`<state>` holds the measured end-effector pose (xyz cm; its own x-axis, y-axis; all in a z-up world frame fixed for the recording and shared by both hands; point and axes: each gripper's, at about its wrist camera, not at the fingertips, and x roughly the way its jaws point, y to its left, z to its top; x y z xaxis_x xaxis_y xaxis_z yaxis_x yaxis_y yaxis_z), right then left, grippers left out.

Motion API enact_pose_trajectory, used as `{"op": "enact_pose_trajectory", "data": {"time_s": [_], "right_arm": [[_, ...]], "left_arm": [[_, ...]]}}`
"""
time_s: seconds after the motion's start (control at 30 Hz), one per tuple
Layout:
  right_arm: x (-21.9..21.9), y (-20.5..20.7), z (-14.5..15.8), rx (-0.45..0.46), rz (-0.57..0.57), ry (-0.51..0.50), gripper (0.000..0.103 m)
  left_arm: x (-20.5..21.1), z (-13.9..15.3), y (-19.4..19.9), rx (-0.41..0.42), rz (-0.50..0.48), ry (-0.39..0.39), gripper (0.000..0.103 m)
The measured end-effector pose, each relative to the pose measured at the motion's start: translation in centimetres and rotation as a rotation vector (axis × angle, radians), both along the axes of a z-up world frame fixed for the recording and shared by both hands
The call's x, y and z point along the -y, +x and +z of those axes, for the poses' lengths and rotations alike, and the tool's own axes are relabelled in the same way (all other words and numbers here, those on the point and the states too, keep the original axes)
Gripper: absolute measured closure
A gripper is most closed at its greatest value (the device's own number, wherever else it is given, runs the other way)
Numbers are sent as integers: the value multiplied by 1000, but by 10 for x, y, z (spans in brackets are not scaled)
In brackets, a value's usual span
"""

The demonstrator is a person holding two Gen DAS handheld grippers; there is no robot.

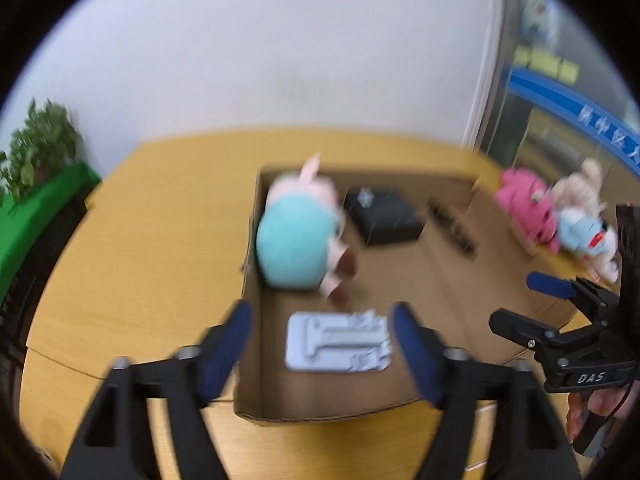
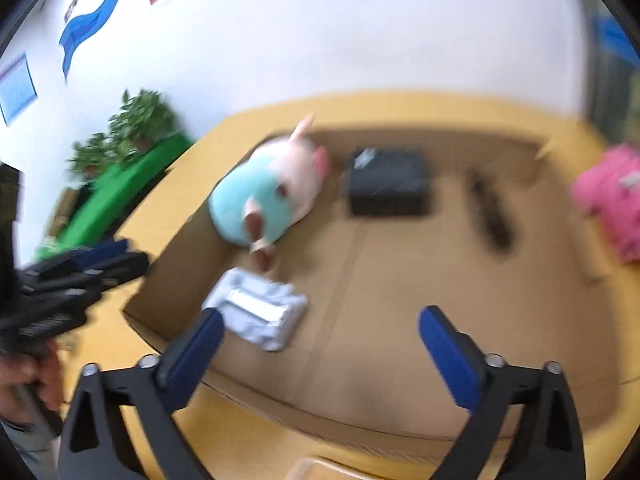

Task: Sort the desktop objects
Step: 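Lower the phone stand into the box and open the right gripper, then grasp the clear phone case by its white rim with the right gripper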

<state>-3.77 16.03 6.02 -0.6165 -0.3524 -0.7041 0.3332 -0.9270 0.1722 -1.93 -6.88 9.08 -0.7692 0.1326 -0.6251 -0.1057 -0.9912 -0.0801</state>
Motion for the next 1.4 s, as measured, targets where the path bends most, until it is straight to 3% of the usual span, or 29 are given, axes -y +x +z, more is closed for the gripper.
{"op": "enact_pose_trajectory", "data": {"time_s": [0.1,0.2,0.4,0.97,1.13,1.27,1.4], "right_arm": [[-16,27,16,-90,-40,39,0],[-30,45,26,-121,-79,34,0],[-52,68,33,-125,-119,27,0],[-81,80,3,-39,-135,-8,0],[-103,95,-32,54,-127,-16,0],[-124,107,-70,164,-162,-23,3],[-133,114,-93,216,-184,7,20]], "left_arm": [[-12,6,20,-62,-9,12,24],[-29,3,28,-75,-24,32,24],[-51,-2,31,-77,-57,53,24],[-72,-27,43,9,-73,36,24],[-80,-52,55,70,-124,25,25],[-87,-80,58,160,-166,64,25],[-94,-106,54,247,-185,79,27]]}}
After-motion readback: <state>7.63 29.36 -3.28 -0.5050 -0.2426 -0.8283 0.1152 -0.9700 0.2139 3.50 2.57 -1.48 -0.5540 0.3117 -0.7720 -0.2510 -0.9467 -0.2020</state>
